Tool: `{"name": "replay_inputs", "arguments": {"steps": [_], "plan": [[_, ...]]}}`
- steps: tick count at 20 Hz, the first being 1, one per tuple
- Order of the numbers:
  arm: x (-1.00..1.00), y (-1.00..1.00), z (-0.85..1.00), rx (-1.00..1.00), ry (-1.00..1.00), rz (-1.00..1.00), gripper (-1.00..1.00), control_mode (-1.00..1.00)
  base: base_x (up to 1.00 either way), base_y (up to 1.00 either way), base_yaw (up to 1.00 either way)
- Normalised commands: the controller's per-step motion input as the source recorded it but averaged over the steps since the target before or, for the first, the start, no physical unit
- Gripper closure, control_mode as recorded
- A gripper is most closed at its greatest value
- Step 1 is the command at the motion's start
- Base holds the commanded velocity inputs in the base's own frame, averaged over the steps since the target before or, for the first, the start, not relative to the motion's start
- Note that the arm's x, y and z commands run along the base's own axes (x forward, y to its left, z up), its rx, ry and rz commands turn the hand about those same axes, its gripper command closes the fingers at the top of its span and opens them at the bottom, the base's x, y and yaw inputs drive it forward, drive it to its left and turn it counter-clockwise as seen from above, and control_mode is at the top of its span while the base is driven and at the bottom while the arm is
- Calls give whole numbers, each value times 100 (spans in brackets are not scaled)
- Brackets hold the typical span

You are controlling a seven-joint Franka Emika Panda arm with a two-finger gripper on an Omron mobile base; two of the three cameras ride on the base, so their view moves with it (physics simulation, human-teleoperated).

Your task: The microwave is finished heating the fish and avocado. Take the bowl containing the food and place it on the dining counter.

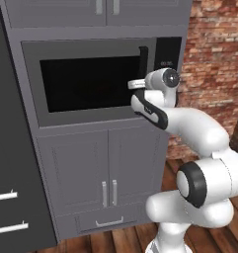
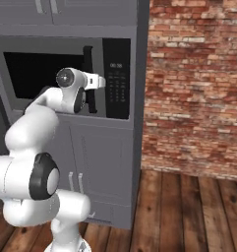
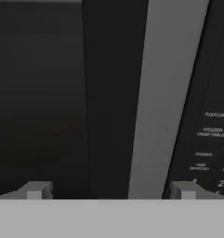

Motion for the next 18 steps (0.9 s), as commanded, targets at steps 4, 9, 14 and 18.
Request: {"name": "replay_inputs", "arguments": {"steps": [4,9,14,18], "plan": [[95,0,-16,0,0,0,-100,-100,0,0,0],[81,0,-10,0,0,0,-100,-100,0,0,0],[72,0,-4,0,0,0,-100,-100,0,0,0],[33,0,0,0,0,0,100,-100,0,0,0]]}}
